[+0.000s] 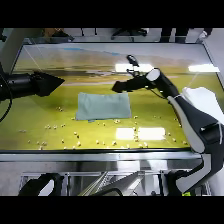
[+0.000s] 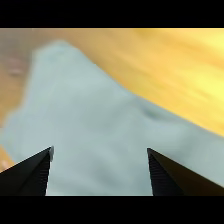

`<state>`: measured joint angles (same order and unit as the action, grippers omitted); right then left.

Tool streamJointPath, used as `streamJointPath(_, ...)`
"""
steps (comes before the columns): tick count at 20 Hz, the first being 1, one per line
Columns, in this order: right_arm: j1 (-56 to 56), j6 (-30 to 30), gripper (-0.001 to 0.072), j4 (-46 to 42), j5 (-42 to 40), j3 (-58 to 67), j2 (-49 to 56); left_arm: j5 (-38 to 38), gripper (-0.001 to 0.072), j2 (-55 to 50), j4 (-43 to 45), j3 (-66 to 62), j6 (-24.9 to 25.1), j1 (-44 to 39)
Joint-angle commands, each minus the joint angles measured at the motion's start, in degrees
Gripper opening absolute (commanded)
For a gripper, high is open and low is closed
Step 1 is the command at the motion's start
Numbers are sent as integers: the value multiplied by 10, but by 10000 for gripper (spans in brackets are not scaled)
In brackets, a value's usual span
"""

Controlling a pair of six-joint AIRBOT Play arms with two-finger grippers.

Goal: Fold the shirts.

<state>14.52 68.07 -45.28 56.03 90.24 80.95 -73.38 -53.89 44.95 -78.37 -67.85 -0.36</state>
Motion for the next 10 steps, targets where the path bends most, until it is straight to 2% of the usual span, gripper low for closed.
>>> streamJointPath(1, -115, 61, 659, -50, 148, -12, 9, -20, 11, 3, 0, -2, 0, 0)
streamJointPath(4, -124, 61, 659, -48, 154, -23, 39, -23, 11, 3, 0, -2, -1, 0)
streamJointPath(10, -70, 54, 659, -33, 129, -23, 99, -26, 11, 2, 0, -2, -1, 0)
